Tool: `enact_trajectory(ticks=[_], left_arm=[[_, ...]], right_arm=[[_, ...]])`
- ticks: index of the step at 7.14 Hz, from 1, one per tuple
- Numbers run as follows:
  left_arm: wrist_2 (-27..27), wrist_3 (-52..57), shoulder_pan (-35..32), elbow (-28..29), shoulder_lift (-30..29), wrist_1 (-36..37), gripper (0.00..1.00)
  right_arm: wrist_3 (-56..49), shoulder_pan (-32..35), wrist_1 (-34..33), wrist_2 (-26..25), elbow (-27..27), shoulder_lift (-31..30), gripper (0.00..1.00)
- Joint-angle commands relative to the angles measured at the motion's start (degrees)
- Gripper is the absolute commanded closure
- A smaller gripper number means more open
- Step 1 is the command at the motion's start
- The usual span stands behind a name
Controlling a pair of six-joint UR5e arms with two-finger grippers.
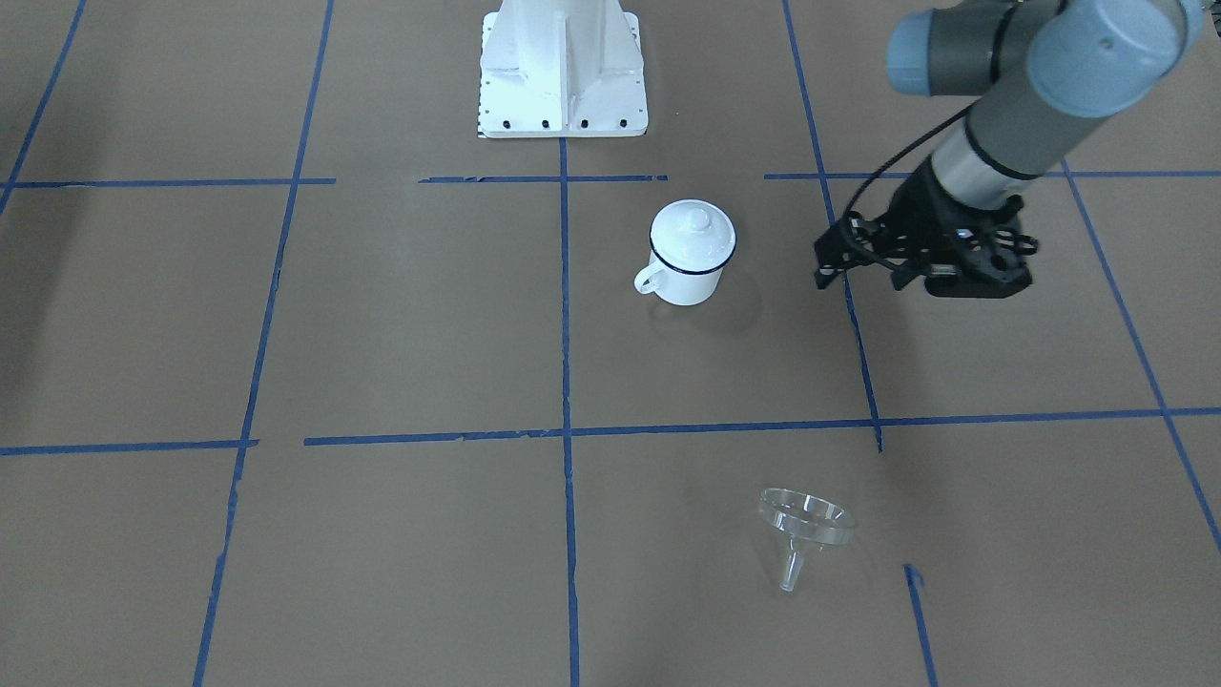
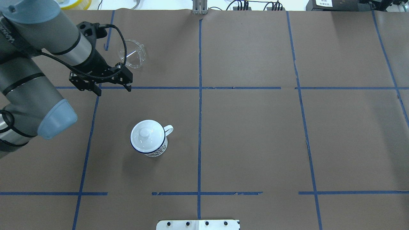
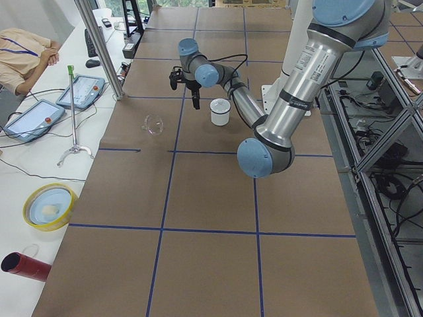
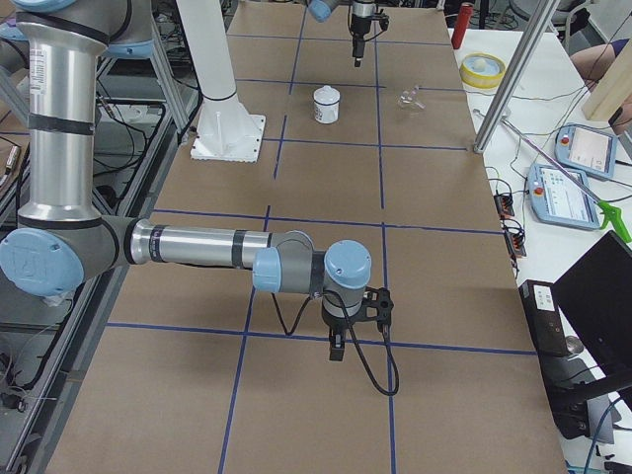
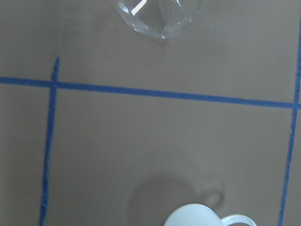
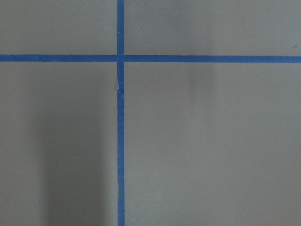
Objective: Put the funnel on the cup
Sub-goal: 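Move the left gripper over the white mug and grasp its lid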
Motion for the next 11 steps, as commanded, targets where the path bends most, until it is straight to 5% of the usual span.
enact_trajectory(ticks=[1, 3, 7, 11], left_arm=[[4.5, -1.4, 5.6, -0.5, -1.5, 3.3, 0.02], [6.5, -3.7, 9.2, -0.2, -2.6, 5.2, 0.04], [7.6, -5.8, 11.6, -0.5, -2.6, 5.2, 0.38], [7.4, -6.8, 12.3, -0.7, -2.7, 5.1, 0.37]], right_arm=[[0.0, 0.0, 0.0, 0.0, 0.0, 0.0, 0.00], [0.0, 0.0, 0.0, 0.0, 0.0, 0.0, 0.00], [0.0, 0.0, 0.0, 0.0, 0.0, 0.0, 0.00], [0.0, 0.0, 0.0, 0.0, 0.0, 0.0, 0.00]])
